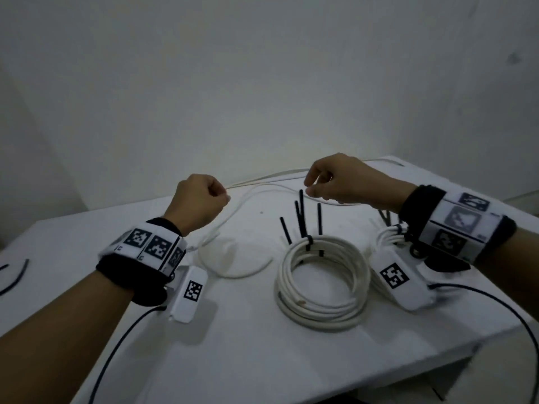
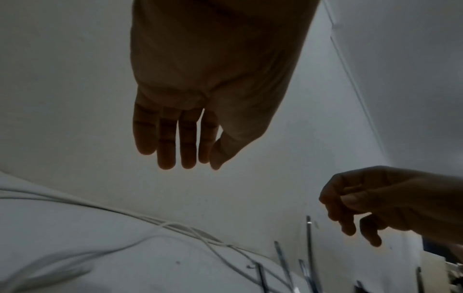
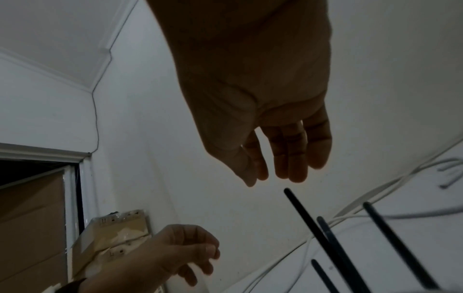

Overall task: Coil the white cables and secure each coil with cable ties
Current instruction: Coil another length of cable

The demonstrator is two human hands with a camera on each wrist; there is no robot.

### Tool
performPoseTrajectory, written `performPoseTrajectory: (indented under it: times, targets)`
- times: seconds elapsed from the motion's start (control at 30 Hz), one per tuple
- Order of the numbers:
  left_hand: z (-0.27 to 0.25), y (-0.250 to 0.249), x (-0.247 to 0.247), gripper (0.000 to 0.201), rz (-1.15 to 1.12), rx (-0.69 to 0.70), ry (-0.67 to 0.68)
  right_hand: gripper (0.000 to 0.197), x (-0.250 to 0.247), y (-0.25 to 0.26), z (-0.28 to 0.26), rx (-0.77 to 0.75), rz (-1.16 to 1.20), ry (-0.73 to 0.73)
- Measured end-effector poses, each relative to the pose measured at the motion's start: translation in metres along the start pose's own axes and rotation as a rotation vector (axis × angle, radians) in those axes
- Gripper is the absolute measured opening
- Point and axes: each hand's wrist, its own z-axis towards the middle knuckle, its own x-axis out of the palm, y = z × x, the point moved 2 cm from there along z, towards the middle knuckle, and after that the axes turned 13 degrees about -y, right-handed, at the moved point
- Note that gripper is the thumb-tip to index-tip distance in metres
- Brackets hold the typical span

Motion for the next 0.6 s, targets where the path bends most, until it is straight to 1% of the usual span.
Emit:
performPoseTrajectory:
  times: [0.1,0.2,0.3,0.4,0.47,0.5,0.6]
  targets:
    - [0.023,0.037,0.003,0.014,0.118,-0.055,0.097,0.014,0.029,0.014,0.04,-0.015,0.039,0.079]
    - [0.051,0.063,0.012,0.017,0.225,-0.04,0.158,0.014,0.062,0.026,0.089,-0.066,-0.053,0.192]
    - [0.08,0.08,0.026,0.023,0.326,-0.013,0.237,0.021,0.1,0.029,0.141,-0.11,-0.227,0.259]
    - [0.103,0.09,0.041,0.031,0.375,-0.008,0.304,0.034,0.139,0.025,0.182,-0.177,-0.509,0.358]
    - [0.114,0.093,0.047,0.035,0.371,0.002,0.317,0.04,0.16,0.02,0.199,-0.237,-0.715,0.42]
    - [0.118,0.093,0.05,0.035,0.367,0.01,0.315,0.045,0.167,0.019,0.205,-0.243,-0.78,0.44]
    - [0.125,0.095,0.053,0.035,0.336,0.024,0.303,0.06,0.186,0.013,0.219,-0.257,-0.898,0.513]
